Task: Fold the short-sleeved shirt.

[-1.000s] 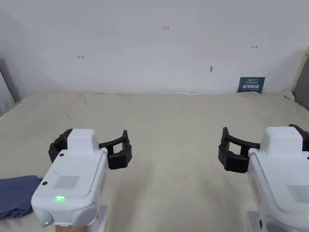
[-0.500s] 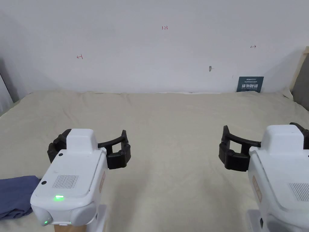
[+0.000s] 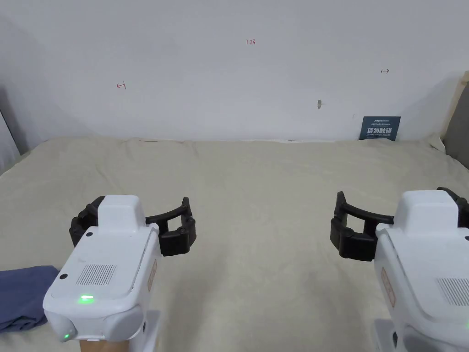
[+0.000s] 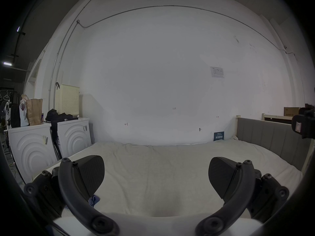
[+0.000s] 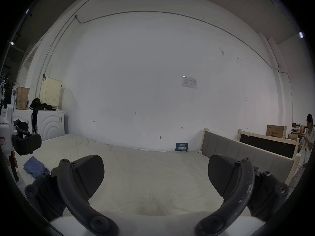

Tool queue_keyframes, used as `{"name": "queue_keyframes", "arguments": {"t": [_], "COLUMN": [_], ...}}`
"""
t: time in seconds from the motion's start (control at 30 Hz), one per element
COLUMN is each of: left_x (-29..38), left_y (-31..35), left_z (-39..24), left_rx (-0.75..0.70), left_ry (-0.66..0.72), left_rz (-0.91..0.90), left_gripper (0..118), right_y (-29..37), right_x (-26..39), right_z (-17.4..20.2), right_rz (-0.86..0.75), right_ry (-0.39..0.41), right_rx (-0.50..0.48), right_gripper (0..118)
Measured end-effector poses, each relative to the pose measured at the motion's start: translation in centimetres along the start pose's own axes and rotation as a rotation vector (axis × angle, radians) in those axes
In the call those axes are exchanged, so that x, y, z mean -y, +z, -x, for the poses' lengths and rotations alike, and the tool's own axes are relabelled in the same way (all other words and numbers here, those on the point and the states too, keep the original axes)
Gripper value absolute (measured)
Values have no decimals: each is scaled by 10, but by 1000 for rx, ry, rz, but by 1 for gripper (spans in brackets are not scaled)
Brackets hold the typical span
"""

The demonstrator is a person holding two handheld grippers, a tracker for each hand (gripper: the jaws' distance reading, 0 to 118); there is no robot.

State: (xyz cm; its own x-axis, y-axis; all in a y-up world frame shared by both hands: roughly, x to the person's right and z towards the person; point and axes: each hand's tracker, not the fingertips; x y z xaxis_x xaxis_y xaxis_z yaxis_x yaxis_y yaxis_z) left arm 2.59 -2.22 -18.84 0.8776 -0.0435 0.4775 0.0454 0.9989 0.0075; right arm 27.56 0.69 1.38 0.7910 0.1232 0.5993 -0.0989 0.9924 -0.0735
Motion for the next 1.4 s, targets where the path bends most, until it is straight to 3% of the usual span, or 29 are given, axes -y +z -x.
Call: {"name": "queue_keyframes", "arguments": {"t": [0.17, 0.33, 0.53, 0.7, 0.8, 1.13, 1.4], "left_x": [0, -1, -3, -2, -1, -1, -2], "left_y": [-1, 0, -1, -1, -1, -2, -1], "left_z": [1, 2, 2, 3, 3, 5, 8], "left_rx": [1, 7, 9, 10, 4, 2, -1], "left_ry": [0, -1, -5, -3, -6, -12, -9], "left_rz": [4, 1, -5, -2, -1, -7, -9], "left_gripper": [118, 118, 118, 118, 118, 118, 118], "right_y": [-5, -14, -26, -29, -29, -36, -35], "right_x": [-3, -9, -17, -15, -13, -7, -3], "right_z": [0, -2, 2, -4, -4, 3, 2], "right_rz": [46, 189, 432, 509, 492, 463, 383], "right_ry": [-21, -121, -164, -240, -275, -165, -167], "right_rx": [-1, 10, 164, 113, 132, 144, 115], "right_gripper": [118, 118, 118, 118, 118, 118, 118]}}
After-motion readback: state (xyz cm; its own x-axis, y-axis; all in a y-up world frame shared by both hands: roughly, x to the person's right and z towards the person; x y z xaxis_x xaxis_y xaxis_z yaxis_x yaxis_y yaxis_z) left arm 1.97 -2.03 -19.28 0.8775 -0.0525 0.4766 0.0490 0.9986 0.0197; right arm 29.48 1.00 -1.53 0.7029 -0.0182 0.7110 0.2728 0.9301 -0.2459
